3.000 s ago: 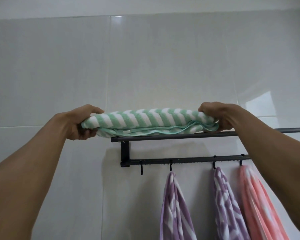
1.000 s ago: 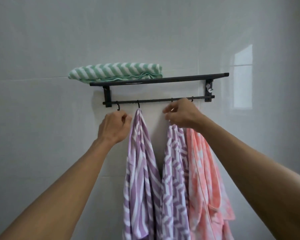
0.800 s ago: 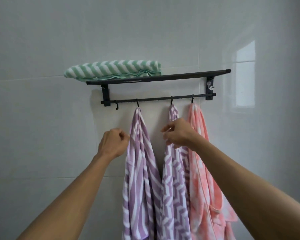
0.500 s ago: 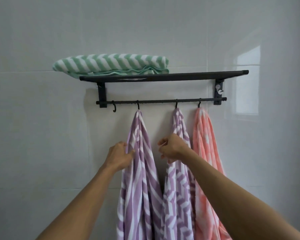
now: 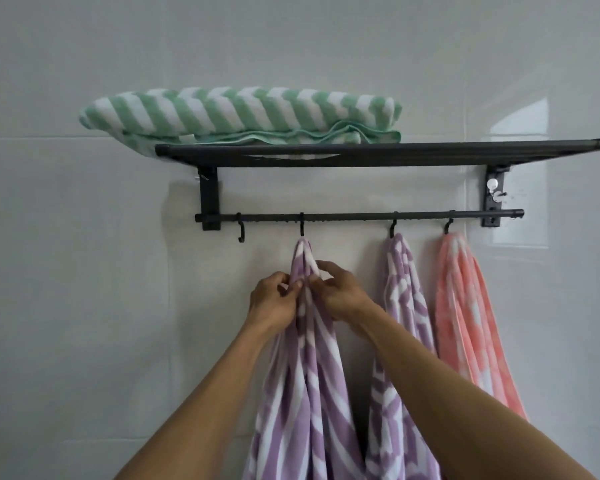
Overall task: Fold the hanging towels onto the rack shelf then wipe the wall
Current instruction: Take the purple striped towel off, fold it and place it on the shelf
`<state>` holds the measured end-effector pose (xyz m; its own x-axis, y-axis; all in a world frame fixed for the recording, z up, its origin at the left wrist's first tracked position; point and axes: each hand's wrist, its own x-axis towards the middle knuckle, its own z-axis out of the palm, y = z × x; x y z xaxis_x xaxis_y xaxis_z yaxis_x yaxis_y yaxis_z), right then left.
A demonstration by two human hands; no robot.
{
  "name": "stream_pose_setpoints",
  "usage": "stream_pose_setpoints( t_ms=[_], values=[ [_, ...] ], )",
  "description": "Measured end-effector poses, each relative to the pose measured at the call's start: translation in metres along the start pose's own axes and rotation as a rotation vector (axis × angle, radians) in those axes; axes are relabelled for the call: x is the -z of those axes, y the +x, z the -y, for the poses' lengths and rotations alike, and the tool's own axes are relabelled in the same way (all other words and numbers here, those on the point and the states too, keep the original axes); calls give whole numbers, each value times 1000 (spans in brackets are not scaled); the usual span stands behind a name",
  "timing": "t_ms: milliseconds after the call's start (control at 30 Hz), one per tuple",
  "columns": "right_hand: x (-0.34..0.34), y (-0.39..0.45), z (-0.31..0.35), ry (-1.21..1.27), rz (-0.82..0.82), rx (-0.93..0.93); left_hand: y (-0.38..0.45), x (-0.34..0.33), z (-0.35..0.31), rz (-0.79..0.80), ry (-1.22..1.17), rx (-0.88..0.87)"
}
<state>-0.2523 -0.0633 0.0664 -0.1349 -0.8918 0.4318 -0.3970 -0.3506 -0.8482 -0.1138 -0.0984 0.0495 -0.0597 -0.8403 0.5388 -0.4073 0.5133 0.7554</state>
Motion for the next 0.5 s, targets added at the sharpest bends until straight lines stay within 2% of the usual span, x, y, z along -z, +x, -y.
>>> stream_pose_setpoints(
  t_ms=[167, 267, 400, 500],
  values=[
    [-2, 17, 6, 36, -225, 158, 16, 6, -5, -109, -126, -85],
    [-5, 25, 4, 68, -306, 254, 20, 10, -4, -148, -144, -141],
    [-5, 19, 1, 90, -301, 301, 17, 16, -1, -146, -149, -113],
    [-1, 5, 5, 148, -205, 256, 10, 23, 1, -191, -173, -81]
  ],
)
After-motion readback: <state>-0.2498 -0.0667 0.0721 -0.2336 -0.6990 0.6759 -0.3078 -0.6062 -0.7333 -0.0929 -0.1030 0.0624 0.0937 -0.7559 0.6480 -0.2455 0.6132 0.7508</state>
